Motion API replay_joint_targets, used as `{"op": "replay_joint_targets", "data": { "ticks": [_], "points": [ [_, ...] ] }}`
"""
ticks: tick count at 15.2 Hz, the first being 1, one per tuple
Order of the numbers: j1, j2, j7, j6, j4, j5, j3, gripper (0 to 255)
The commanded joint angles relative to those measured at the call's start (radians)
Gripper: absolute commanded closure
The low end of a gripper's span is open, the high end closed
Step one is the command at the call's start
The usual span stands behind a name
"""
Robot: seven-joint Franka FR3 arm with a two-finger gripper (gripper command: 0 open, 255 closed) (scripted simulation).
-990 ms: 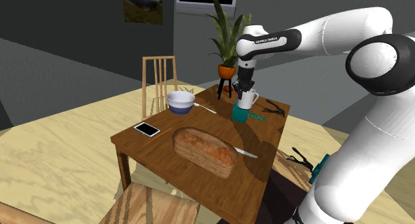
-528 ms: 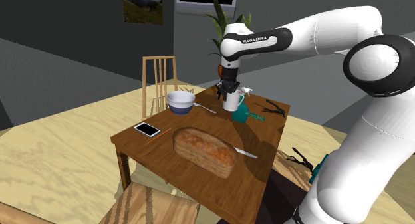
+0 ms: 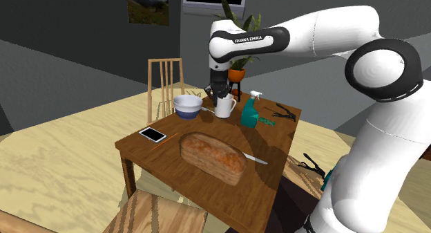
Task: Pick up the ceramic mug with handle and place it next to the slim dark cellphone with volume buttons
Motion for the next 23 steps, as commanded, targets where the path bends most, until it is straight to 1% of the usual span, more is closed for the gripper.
{"op": "replay_joint_targets", "data": {
  "ticks": [1,8,11,15,23],
  "points": [
    [0.025,0.02,0.049,-0.005,0.023,0.003,0.024,255],
    [0.1,0.149,0.185,-0.052,0.19,0.012,0.089,255],
    [0.132,0.218,0.24,-0.081,0.286,0.011,0.112,255],
    [0.177,0.326,0.307,-0.132,0.44,0.008,0.138,255],
    [0.176,0.323,0.312,-0.023,0.328,0.007,0.138,255]
  ]
}}
